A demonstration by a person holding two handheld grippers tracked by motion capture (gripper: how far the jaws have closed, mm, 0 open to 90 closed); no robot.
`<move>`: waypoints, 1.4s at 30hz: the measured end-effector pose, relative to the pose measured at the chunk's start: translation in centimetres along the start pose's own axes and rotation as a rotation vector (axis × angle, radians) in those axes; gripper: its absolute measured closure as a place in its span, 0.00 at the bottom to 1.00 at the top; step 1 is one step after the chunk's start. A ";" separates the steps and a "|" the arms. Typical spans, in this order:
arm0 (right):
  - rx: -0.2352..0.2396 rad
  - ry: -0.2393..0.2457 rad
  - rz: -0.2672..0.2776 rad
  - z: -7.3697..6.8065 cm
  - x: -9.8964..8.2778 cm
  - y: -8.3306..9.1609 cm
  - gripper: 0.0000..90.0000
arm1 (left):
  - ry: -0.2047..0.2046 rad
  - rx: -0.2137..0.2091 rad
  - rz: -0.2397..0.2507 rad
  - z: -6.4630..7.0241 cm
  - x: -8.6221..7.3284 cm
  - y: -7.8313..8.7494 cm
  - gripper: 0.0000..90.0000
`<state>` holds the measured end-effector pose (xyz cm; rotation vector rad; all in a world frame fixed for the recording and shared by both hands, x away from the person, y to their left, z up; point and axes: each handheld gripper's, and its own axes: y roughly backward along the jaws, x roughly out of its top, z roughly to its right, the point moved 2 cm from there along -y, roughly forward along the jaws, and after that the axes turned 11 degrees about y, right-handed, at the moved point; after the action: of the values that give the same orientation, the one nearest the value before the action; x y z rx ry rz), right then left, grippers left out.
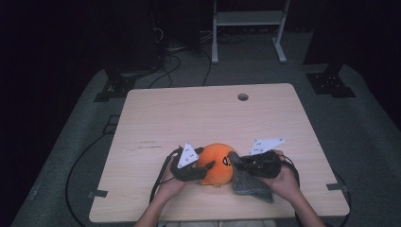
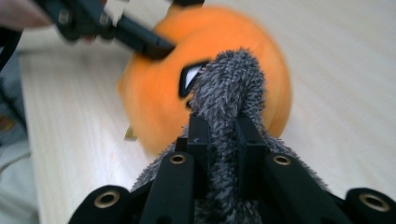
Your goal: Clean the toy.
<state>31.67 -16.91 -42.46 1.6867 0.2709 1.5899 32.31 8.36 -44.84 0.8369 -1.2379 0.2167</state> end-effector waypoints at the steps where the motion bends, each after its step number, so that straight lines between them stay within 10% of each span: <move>1: 0.018 -0.007 -0.028 0.1 -0.3 0.2 0.87 | -0.002 -0.003 -0.005 0.0 0.1 0.0 0.40; 7: -0.007 -0.053 0.058 0.7 0.3 0.8 0.88 | -0.016 -0.015 -0.009 0.2 0.0 0.0 0.41; 16: 0.110 -0.092 -0.016 0.9 -1.1 0.5 0.87 | -0.027 -0.027 -0.016 0.3 0.0 0.1 0.42; 20: 0.055 -0.073 0.068 0.4 0.7 1.3 0.86 | -0.034 -0.021 -0.014 0.5 0.1 0.0 0.42; 27: 0.063 -0.053 -0.044 0.3 -0.5 0.2 0.87 | -0.039 -0.016 -0.019 0.6 0.2 0.0 0.42; 34: 0.017 0.004 0.015 -0.9 1.4 0.4 0.86 | -0.036 -0.020 -0.009 0.6 0.2 0.1 0.41; 38: 0.004 -0.039 0.002 0.1 0.2 -0.5 0.87 | -0.033 -0.043 0.064 0.4 1.0 1.1 0.36; 42: -0.037 -0.081 0.013 1.1 -0.4 0.3 0.87 | -0.041 -0.026 0.016 0.4 0.5 0.5 0.48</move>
<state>32.52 -17.79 -42.48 1.7227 0.1886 1.5234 31.89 8.27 -44.10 0.8131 -1.2836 0.1971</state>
